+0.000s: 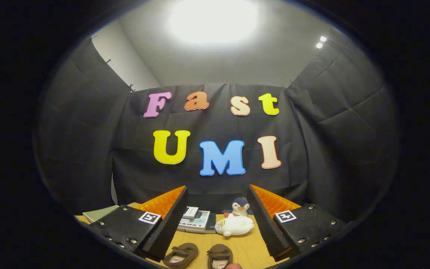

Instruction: Open the storage box then place both shoes into the box .Put the left shoe in first, then the right shoe, with the right side of both shoes facing outward in a uniform manner.

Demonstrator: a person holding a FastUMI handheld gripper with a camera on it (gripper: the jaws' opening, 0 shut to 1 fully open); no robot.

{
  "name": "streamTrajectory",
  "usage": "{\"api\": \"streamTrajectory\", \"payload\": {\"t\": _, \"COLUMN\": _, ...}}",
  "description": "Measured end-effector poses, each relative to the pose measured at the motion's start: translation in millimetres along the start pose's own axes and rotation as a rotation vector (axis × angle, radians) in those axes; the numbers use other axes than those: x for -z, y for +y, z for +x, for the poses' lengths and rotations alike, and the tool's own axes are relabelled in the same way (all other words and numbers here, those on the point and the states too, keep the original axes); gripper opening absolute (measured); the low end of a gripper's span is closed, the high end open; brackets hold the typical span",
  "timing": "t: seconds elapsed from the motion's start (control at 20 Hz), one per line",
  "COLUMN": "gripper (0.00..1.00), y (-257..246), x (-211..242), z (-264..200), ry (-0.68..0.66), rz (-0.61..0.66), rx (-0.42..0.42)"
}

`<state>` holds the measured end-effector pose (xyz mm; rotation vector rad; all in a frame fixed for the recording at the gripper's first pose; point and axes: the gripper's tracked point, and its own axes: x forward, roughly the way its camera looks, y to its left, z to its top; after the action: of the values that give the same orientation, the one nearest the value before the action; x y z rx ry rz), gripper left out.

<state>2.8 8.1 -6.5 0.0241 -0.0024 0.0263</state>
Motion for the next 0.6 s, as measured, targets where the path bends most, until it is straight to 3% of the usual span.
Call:
{"api": "streamTrajectory", "payload": {"t": 0.25, "gripper": 0.96, "y": 6, "x": -1, "z": -4, "ry": -0.019, "rz": 0.028, "rx": -0.002}}
{"api": "streamTrajectory", "payload": {"t": 0.6, "gripper": 0.97, "y": 46, "x": 54, "z": 3, "ry": 0.135, "rz": 0.218, "rx": -0.075}}
